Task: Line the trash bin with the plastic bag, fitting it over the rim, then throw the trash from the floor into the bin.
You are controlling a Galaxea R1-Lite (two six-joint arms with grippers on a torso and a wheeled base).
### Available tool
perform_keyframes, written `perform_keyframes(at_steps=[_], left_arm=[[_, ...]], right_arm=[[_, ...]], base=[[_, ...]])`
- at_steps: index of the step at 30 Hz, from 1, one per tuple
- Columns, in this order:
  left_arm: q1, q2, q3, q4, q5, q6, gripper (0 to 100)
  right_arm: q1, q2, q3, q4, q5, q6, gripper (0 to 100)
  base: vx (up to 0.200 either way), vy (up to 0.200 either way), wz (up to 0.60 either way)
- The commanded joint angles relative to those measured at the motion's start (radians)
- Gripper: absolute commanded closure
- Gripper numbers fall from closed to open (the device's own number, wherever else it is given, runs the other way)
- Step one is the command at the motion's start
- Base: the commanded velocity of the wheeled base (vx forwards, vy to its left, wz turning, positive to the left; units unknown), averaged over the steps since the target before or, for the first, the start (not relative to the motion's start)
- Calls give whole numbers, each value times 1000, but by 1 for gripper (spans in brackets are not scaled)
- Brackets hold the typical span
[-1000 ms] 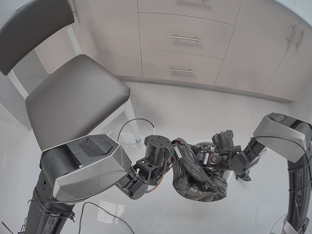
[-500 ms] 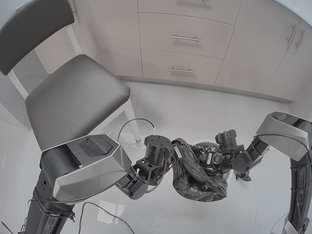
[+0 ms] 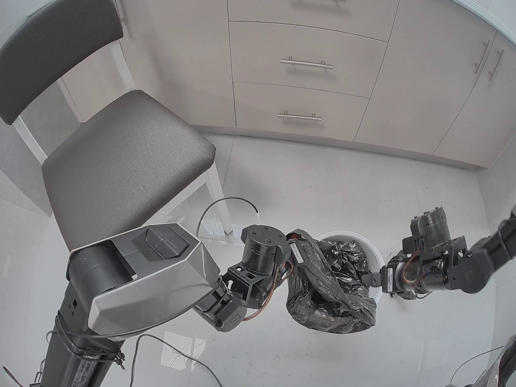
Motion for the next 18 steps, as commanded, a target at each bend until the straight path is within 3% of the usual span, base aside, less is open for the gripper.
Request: perform_keyframes(at_steps=[1, 9, 12, 15, 18], left_arm=[[0, 2, 0, 0, 0, -1, 100], [0, 2, 0, 0, 0, -1, 100], [0, 0, 0, 0, 0, -1, 100], [0, 0, 0, 0, 0, -1, 100], [0, 0, 0, 0, 0, -1, 100]], right_arm=[[133, -213, 179, 21, 13, -61, 0], [224, -101, 200, 7, 10, -50, 0], [239, -12, 189, -40, -25, -32, 0], [225, 92, 192, -168, -84, -24, 0], [199, 156, 191, -263, -96, -36, 0]], base=[[0, 0, 0], [0, 0, 0], [0, 0, 0], [0, 0, 0], [0, 0, 0]])
